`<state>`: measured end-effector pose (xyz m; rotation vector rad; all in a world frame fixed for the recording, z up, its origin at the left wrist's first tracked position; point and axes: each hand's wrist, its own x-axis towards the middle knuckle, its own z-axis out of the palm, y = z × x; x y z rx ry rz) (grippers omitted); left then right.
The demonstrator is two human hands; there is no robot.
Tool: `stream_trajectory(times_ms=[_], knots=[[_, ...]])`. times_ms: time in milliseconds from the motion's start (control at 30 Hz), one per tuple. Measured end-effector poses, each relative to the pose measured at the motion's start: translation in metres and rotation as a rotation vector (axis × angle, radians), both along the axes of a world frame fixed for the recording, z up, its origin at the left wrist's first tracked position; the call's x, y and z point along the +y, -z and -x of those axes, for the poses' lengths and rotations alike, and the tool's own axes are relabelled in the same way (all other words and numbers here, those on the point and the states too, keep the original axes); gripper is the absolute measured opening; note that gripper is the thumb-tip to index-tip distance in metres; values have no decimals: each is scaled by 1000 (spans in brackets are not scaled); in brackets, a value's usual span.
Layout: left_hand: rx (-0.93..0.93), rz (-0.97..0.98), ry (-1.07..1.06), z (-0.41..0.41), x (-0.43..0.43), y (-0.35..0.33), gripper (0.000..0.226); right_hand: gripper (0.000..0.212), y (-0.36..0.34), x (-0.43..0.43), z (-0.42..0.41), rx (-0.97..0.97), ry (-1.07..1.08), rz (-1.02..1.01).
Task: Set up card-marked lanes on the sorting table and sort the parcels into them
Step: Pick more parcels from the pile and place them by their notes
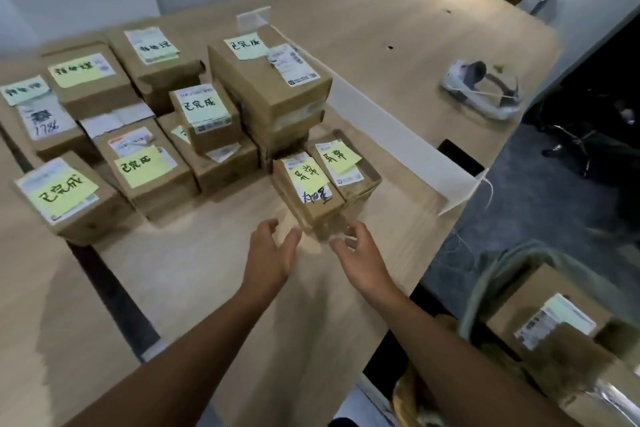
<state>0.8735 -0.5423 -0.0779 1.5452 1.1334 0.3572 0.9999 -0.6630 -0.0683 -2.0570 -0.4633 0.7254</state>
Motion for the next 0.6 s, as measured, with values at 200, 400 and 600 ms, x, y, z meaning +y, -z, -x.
stream_trajectory(times_ms=[200,400,600], knots=[[21,168,-145,-83,17,33,91,47,49,24,-56,59,42,-15],[-10,212,-349,-133,8,50,91,45,74,16,-97,167,-68,-67],[-84,268,-475,-150,4,46,56,44,71,27,-114,179,-179,-84]])
